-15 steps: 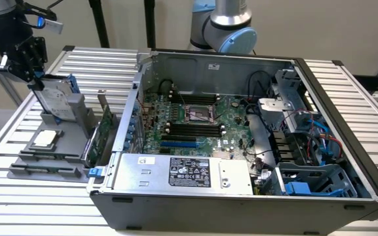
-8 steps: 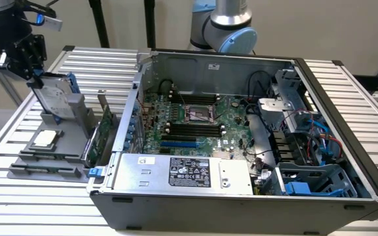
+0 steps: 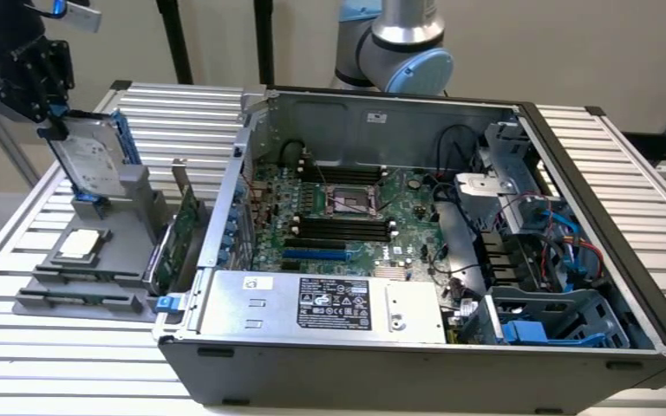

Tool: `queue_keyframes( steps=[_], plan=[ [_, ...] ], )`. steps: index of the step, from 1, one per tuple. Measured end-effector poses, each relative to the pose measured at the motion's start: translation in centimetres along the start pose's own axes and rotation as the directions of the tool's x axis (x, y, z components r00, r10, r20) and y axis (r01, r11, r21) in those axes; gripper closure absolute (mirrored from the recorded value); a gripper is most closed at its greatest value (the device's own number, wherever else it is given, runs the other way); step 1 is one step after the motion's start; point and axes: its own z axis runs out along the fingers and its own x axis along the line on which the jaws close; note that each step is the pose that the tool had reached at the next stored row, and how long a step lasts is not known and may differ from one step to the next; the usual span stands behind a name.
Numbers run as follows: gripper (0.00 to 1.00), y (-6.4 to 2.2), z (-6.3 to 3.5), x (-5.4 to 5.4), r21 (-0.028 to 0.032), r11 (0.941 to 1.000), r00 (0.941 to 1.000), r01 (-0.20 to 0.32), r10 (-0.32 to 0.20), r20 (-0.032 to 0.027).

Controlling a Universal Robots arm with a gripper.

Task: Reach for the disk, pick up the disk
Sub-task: 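Pick up the disk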

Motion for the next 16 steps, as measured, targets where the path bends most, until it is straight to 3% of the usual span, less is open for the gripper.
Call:
queue_keyframes(
  steps=[9,14,16],
  plan=[
    [0.67,-0.2,-4.09,-0.1,-0.0002,1.0,1.0,0.0,0.0,-0.0001],
    [0.67,-1.25,-6.31,-0.1,-0.0001,1.0,1.0,0.002,-0.002,0.0007],
    [0.67,-1.96,-7.23,-0.1,-0.0004,1.0,1.0,0.004,-0.004,0.0035]
  ],
)
